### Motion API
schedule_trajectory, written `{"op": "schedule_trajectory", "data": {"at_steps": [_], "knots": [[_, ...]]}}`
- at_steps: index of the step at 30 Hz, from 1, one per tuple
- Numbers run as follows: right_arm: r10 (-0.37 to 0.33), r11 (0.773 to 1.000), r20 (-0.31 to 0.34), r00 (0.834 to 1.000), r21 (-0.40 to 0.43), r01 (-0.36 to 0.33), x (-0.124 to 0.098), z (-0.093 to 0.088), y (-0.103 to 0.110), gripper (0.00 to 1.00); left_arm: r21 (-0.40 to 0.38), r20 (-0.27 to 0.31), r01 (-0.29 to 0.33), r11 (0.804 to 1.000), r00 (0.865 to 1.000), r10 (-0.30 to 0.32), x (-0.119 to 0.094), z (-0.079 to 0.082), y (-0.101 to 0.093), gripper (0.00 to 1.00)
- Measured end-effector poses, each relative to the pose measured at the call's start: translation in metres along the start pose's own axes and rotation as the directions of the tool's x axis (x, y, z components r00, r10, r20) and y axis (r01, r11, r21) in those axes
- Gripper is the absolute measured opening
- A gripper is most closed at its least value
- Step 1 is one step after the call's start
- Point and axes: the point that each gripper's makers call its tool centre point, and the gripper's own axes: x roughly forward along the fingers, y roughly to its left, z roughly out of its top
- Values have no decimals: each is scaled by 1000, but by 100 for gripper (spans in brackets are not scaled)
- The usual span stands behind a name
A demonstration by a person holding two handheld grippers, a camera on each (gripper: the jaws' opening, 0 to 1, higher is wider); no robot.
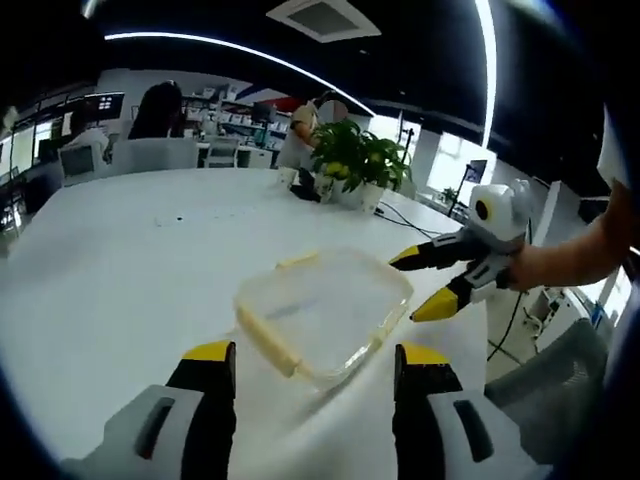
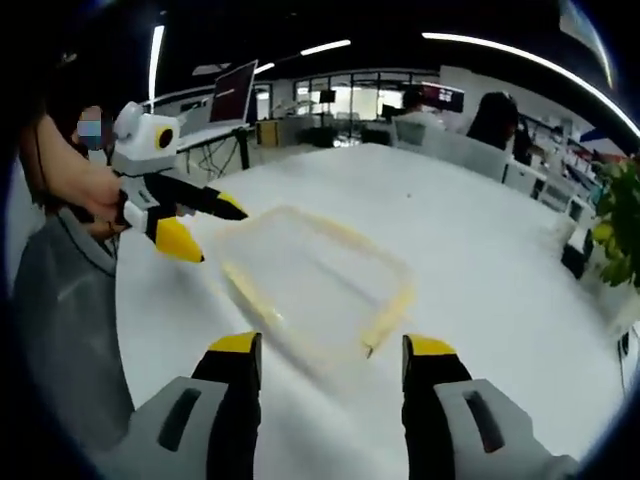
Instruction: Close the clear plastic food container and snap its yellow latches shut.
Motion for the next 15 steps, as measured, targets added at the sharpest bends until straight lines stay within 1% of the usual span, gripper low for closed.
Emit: {"op": "schedule_trajectory", "data": {"at_steps": [2,3,4,6,9,11,13,15], "knots": [[2,1000,-11,1000,3,-2,3,-4,-1,54,13,-7,-3,1000,1000,3,4,-5,-1,59],[1,1000,-16,1000,0,-1,5,-6,-2,53,30,-24,-21,999,999,22,6,-10,1,59],[-3,1000,-19,1000,-3,3,7,-7,-3,53,36,-30,-25,999,999,26,9,-13,1,59],[-13,1000,-19,1000,-3,13,11,-9,-7,52,32,-35,-34,999,999,35,14,-18,3,58],[-16,1000,-33,999,-24,15,16,-13,-9,51,42,-32,-46,998,998,47,18,-18,4,54],[-9,1000,-36,999,-30,8,18,-14,-9,51,55,-30,-49,997,998,50,20,-18,5,50],[-2,999,-25,1000,-43,1,19,-13,-7,51,55,-31,-48,997,998,50,20,-18,6,49],[-3,998,-20,1000,-59,2,19,-11,-7,49,48,-18,-50,998,999,51,20,-14,7,48]]}}
